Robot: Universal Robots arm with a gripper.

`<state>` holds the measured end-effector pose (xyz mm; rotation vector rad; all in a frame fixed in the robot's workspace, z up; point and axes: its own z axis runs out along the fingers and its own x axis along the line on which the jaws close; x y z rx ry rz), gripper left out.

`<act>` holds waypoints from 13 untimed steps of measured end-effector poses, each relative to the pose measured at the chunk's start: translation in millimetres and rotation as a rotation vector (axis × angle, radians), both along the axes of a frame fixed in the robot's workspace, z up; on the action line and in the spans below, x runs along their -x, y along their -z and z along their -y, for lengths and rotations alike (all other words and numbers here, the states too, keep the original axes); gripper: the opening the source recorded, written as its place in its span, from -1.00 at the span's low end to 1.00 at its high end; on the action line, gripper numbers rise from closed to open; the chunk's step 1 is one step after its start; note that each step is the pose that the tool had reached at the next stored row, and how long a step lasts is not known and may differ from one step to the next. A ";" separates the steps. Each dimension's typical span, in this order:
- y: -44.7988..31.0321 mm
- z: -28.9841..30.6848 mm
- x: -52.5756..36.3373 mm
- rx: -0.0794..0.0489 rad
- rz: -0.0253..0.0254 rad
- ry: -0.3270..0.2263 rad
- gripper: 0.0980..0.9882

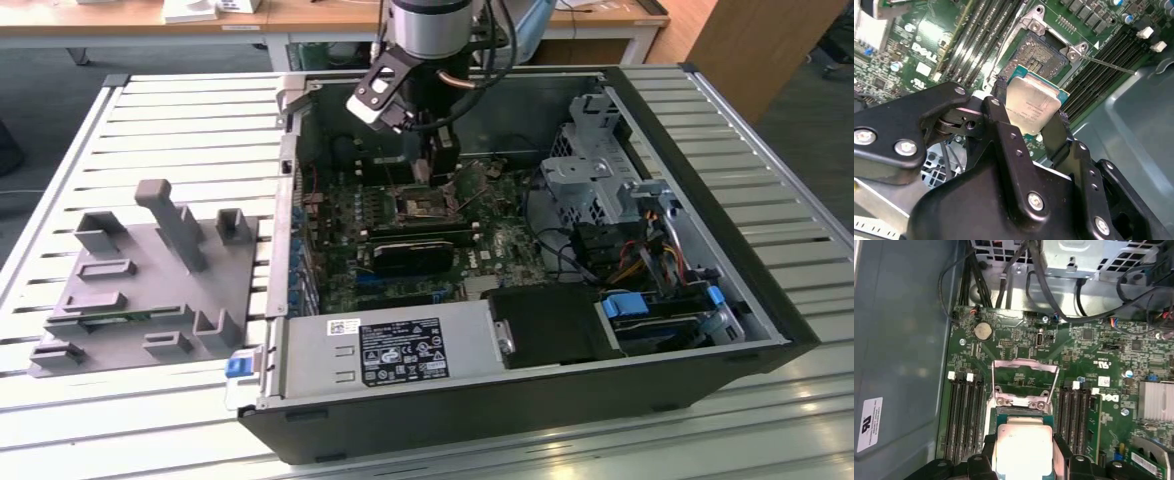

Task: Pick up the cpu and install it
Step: 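Place the cpu into insertion slot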

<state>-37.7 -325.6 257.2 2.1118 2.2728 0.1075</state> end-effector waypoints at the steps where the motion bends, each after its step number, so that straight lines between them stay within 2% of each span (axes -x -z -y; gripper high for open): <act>1: 1.9 -0.9 0.3 0.000 0.0001 0.000 -0.02; 13: 21.4 -5.0 4.1 0.002 -0.0011 0.008 -0.02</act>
